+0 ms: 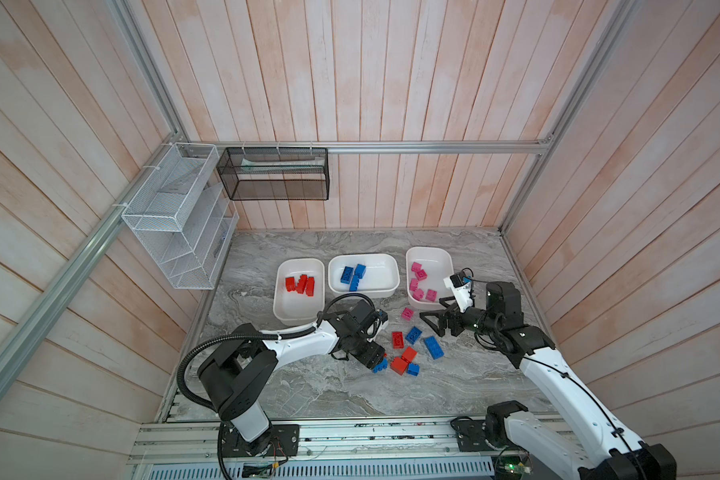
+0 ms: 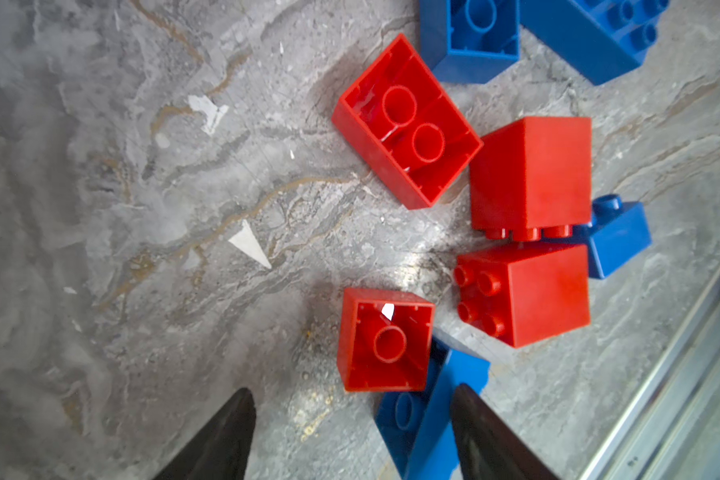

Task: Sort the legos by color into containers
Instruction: 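Return the left gripper to the pile and grasp a red 2x2 brick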

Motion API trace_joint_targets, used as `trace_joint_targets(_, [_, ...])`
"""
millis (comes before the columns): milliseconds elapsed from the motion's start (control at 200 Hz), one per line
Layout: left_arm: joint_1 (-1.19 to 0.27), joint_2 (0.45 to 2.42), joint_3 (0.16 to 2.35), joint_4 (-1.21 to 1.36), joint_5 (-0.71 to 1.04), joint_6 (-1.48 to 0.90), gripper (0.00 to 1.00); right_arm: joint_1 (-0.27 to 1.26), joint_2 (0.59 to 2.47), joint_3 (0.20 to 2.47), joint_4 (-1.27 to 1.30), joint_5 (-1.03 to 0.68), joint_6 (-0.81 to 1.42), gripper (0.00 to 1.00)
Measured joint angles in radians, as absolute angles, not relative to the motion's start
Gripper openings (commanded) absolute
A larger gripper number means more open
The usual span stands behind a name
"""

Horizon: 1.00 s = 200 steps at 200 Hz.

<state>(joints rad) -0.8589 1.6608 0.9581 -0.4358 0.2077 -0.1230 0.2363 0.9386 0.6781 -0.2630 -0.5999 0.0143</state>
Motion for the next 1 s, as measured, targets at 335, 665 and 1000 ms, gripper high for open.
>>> trace_joint_targets(335, [-0.86,1.681,0.98,-0.429,0.209,-0.113,0.75,0.236,0.939,0.678,-0.263,-0.599,0.014,0.98])
trace_joint_targets(665, [-0.838,1.668,1.011,-0.437,0.226,-0.113,0.71,0.236,0.939,0.678,-0.264,-0.599,0.014,0.98])
trace_joint_targets(1000, [-0.86,1.767,1.08,-0.45,0.223,-0.124,0.7,0.236,0.925,0.678,-0.267,-0.596,0.014,0.98])
